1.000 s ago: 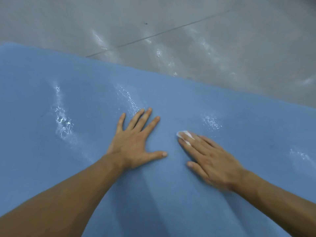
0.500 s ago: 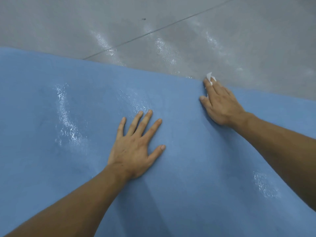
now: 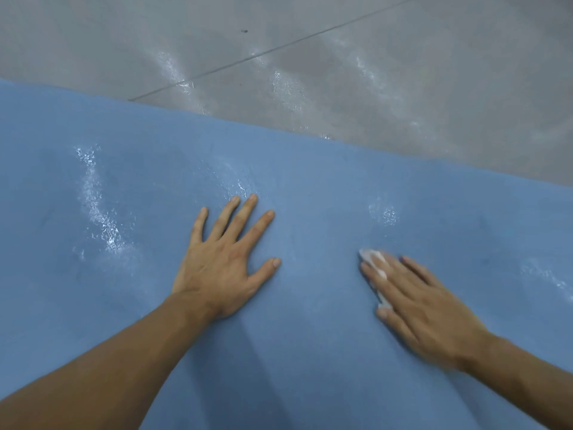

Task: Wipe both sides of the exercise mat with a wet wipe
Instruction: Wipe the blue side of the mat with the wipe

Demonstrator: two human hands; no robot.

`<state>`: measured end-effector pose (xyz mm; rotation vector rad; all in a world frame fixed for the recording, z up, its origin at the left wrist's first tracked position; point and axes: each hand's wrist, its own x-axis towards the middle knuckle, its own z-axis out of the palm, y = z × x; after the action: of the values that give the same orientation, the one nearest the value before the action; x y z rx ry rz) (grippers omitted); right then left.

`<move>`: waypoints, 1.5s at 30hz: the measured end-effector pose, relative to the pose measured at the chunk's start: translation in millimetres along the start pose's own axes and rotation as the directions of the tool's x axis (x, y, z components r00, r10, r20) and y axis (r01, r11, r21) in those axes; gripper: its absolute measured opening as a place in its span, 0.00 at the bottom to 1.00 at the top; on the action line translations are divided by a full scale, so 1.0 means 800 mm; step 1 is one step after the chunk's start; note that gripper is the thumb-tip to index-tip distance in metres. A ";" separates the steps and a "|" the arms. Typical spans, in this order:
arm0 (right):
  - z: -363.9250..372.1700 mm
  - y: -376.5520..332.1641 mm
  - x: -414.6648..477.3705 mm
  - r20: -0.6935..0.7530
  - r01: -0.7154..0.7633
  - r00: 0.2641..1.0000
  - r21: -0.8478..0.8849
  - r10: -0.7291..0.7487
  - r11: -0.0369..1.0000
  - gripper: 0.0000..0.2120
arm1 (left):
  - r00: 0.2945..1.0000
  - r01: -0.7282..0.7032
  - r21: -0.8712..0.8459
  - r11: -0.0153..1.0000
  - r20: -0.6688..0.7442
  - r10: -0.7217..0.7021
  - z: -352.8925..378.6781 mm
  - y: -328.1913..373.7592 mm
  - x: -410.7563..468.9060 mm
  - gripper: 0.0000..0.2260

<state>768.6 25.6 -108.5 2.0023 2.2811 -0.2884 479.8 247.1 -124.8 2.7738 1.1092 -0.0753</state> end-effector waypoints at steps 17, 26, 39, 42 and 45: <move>-0.025 0.145 0.176 -0.115 -0.429 0.874 0.275 0.473 0.860 0.29 | 1.000 -0.004 0.014 1.000 0.001 0.004 -0.002 0.000 0.000 0.33; -0.002 0.055 0.022 -0.090 -0.153 0.980 0.245 0.180 0.957 0.28 | 1.000 0.002 0.010 1.000 0.001 -0.002 -0.001 -0.001 -0.001 0.33; 0.006 0.021 -0.037 -0.016 -0.332 0.942 0.086 0.334 0.939 0.32 | 1.000 0.006 -0.001 1.000 -0.016 -0.006 0.003 0.000 0.000 0.33; -0.001 0.063 0.020 0.000 -0.442 0.896 0.088 0.444 0.893 0.33 | 1.000 0.003 -0.007 1.000 -0.024 -0.003 0.003 0.000 0.000 0.33; -0.011 0.093 0.069 -0.014 -0.500 0.861 0.146 0.508 0.853 0.35 | 1.000 0.001 0.004 1.000 -0.021 0.000 0.003 0.000 0.000 0.33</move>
<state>835.4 89.9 -116.9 2.6081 1.6979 -0.3536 479.8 246.2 -127.2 2.7841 1.1159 -0.0480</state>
